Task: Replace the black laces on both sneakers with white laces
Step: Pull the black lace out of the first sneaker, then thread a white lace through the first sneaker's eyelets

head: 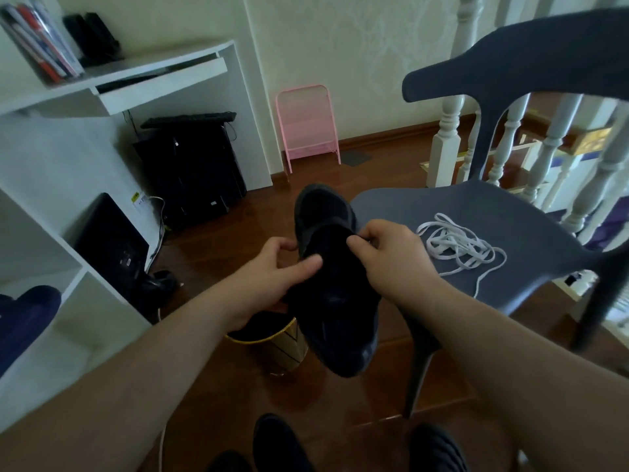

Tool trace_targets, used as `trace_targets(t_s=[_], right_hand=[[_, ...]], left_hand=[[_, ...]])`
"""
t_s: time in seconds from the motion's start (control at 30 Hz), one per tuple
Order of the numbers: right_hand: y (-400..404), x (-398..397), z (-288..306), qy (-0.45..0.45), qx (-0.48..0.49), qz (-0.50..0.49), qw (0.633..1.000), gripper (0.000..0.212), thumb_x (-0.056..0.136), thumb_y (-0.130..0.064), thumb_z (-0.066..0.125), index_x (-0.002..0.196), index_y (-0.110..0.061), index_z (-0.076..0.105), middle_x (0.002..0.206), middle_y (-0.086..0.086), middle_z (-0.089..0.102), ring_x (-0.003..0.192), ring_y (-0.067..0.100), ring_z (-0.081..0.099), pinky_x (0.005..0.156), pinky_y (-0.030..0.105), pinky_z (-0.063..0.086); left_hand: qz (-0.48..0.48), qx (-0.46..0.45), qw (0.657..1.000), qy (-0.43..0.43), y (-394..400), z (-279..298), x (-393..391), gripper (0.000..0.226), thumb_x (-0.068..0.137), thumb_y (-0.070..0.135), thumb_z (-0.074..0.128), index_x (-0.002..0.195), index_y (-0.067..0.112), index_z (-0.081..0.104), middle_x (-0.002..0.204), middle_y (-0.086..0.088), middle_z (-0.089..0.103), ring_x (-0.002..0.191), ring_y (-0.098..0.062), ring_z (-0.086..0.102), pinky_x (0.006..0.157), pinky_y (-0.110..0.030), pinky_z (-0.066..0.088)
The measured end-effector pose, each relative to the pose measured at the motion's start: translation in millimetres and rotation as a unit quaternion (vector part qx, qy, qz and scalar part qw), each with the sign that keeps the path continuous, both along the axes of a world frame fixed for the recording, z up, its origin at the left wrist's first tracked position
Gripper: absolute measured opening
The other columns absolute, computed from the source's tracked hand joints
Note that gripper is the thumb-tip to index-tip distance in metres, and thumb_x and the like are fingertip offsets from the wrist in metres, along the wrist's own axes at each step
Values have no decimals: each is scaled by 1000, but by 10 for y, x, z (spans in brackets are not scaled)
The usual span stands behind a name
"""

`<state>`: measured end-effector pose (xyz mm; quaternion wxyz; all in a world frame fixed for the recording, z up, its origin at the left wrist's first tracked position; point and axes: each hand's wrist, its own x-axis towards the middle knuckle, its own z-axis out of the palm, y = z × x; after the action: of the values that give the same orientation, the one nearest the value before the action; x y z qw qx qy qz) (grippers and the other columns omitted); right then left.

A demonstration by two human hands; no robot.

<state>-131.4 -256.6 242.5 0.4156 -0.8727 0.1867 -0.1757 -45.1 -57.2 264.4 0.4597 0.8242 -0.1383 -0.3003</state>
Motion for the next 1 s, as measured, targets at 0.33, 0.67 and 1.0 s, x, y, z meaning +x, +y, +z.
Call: trace_targets(t_s=[0.33,0.67,1.0], right_hand=[[-289,-185,78,40,79,79,993,49,103,-52,53,82,-10,65,64,9,65,55,26,67,57,42,58],[-1190,-788,-390,296,-107,37,948,27,78,-46,86,88,-29,67,92,-6,70,84,11,65,77,32,52],[-1191,-727,-486,271,-135,51,952,16,94,-31,74,81,-23,68,83,-2,70,78,14,64,69,31,43]], left_hand=[[98,4,988,-121,54,26,-241,26,103,8,63,116,31,61,109,-2,71,89,-24,75,67,-36,60],[49,39,995,-76,-70,-595,-219,25,104,14,62,123,29,57,113,-3,67,97,-23,69,85,-46,61],[16,237,971,41,-339,-2513,-665,48,106,25,62,153,22,52,144,-8,58,124,-34,61,99,-44,57]])
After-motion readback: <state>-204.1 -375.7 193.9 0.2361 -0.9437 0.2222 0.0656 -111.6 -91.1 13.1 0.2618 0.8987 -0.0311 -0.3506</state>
